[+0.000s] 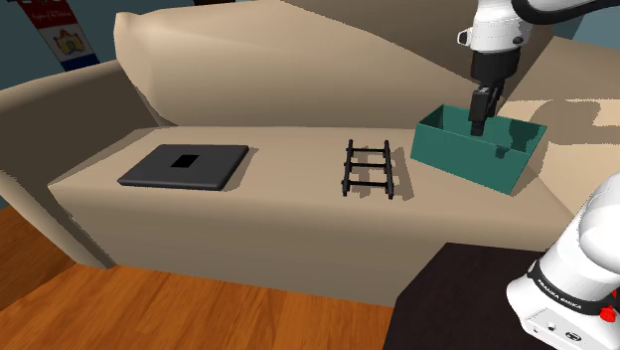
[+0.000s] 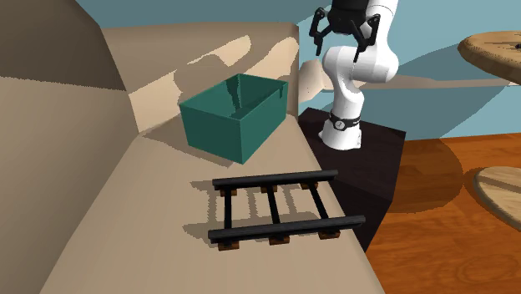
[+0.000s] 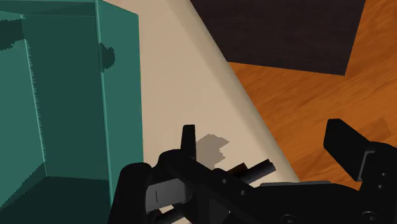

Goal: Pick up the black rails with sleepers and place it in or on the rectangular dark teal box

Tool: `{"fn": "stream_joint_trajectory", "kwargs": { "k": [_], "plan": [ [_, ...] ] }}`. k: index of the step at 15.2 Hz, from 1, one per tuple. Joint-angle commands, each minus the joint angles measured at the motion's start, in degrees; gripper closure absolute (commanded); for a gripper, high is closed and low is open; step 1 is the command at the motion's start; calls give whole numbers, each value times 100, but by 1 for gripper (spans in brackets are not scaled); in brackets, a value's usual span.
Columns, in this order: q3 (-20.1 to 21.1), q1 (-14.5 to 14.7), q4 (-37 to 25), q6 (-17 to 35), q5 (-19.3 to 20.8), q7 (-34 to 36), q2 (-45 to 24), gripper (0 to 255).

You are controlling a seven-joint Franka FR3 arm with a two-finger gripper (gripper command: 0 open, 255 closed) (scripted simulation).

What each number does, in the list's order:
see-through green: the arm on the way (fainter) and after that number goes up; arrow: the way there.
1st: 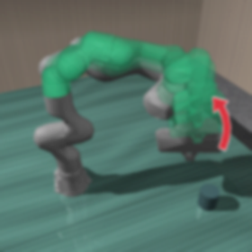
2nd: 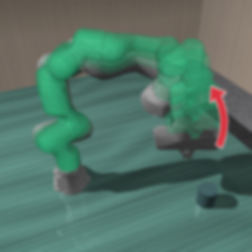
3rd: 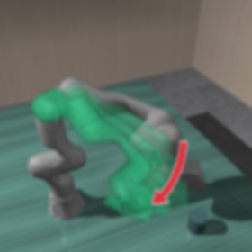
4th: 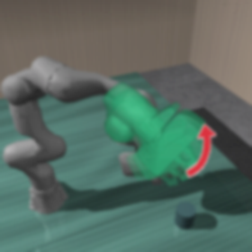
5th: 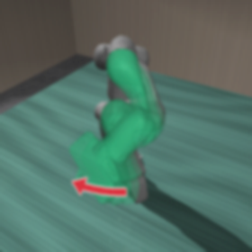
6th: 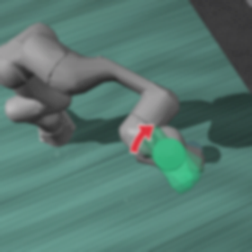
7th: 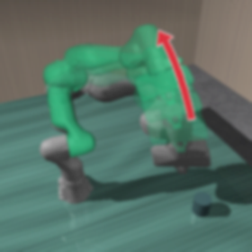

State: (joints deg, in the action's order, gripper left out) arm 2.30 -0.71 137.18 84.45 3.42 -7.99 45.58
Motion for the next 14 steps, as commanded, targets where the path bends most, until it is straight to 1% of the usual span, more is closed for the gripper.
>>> {"fn": "stream_joint_trajectory", "kwargs": {
  "k": [1, 7, 14],
  "plan": [
    [0, 0, 0, 0, 0, 0, 0, 0],
    [-302, 88, 43, 1132, 156, -647, -1026, 0],
    [-565, 213, -290, 2283, 184, -1388, -2447, 0]
  ]
}}
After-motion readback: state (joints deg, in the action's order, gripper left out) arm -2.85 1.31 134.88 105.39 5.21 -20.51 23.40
